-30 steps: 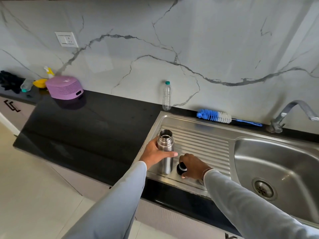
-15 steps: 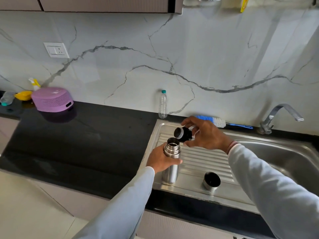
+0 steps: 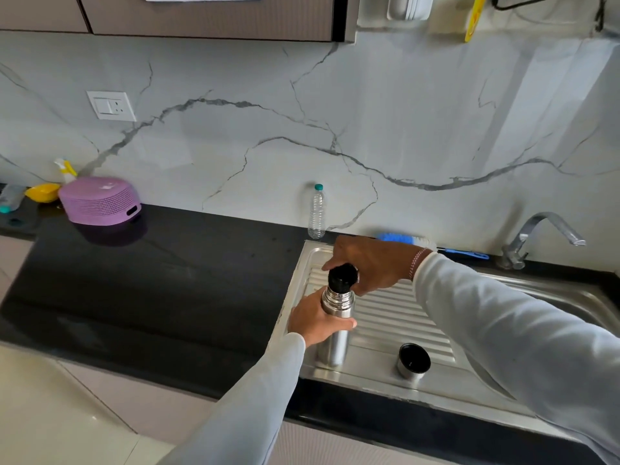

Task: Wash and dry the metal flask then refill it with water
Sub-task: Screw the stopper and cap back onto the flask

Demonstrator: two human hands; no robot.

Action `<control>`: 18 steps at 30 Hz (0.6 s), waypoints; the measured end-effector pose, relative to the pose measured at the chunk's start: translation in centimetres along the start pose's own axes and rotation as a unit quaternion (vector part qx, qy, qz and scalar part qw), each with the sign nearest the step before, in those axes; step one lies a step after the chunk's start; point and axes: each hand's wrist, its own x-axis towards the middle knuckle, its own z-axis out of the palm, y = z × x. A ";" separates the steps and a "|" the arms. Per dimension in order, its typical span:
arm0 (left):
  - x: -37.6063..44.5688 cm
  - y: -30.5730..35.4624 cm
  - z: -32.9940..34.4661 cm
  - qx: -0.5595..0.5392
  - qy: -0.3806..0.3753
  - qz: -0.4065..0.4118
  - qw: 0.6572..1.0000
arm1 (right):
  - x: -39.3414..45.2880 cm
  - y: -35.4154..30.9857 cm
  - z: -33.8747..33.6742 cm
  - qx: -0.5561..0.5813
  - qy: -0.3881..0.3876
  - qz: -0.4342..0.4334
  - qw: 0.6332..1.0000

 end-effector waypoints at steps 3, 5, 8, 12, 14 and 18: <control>0.0 0.0 0.0 -0.004 -0.003 -0.008 1.000 | 1.1 -0.2 0.4 -0.026 -0.065 -0.035 0.997; -0.1 0.0 0.1 0.000 -0.005 -0.011 1.000 | 1.6 -0.2 0.8 -0.034 -0.083 -0.048 0.995; -0.3 0.2 -0.1 0.001 -0.003 -0.012 1.000 | 1.6 0.8 1.2 0.024 -0.061 -0.048 0.997; -0.4 0.3 -0.2 0.008 -0.006 -0.008 1.000 | 1.2 0.6 2.2 -0.002 -0.023 0.027 0.999; -0.4 0.3 -0.1 -0.001 -0.009 -0.004 1.000 | 0.9 -0.3 3.1 -0.078 0.015 0.082 0.993; -0.2 0.3 0.0 0.006 -0.018 -0.005 1.000 | -0.1 -0.7 3.1 -0.158 0.042 0.161 0.973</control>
